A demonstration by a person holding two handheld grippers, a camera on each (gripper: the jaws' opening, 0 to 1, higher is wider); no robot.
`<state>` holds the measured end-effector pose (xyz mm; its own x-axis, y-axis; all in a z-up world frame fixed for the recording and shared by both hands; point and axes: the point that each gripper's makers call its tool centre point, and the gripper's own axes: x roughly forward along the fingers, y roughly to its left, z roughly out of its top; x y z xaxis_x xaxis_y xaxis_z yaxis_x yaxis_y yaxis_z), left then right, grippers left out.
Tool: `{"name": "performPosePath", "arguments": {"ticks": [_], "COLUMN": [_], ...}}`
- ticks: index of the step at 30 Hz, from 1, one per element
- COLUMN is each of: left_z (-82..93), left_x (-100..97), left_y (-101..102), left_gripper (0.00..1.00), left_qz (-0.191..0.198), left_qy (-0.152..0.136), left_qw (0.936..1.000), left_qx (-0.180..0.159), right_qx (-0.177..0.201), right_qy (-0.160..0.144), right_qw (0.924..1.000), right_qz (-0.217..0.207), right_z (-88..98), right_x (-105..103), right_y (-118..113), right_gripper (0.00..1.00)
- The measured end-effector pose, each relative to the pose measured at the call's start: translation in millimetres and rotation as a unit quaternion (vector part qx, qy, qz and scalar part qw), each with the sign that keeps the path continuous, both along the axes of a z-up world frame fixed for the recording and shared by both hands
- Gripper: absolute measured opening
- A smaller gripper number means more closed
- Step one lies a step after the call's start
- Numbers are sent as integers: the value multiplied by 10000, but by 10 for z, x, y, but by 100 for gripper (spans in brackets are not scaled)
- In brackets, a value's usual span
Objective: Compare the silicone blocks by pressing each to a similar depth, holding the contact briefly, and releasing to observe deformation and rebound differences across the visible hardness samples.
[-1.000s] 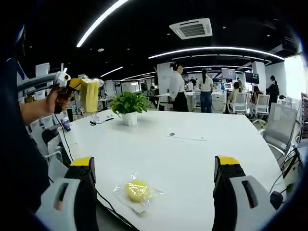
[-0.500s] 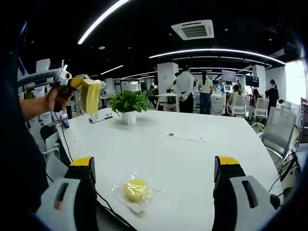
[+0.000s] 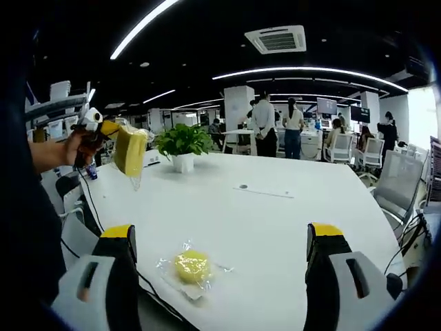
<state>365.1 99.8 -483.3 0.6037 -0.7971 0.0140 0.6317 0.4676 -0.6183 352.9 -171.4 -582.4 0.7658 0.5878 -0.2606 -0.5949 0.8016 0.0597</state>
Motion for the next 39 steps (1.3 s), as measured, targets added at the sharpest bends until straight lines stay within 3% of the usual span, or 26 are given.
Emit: {"name": "performPosePath", "arguments": {"ticks": [27, 33, 39], "left_z": [-883, -983, -1118], "left_x": [-23, -13, -31], "left_y": [-71, -75, -113], "left_gripper": [0, 0, 0], "left_qz": [-55, -41, -81], "left_qy": [1003, 1151, 1310], "left_qw": [9948, 9932, 9912], "left_qx": [-170, -196, -163], "right_qx": [-189, -314, -195], "right_qy": [160, 186, 193], "right_qw": [9997, 9993, 9996], "right_qz": [11, 28, -70], "right_z": [-410, -492, -513], "right_x": [-73, -118, -147], "right_y": [-36, -48, -76], "right_gripper": [97, 97, 97]}}
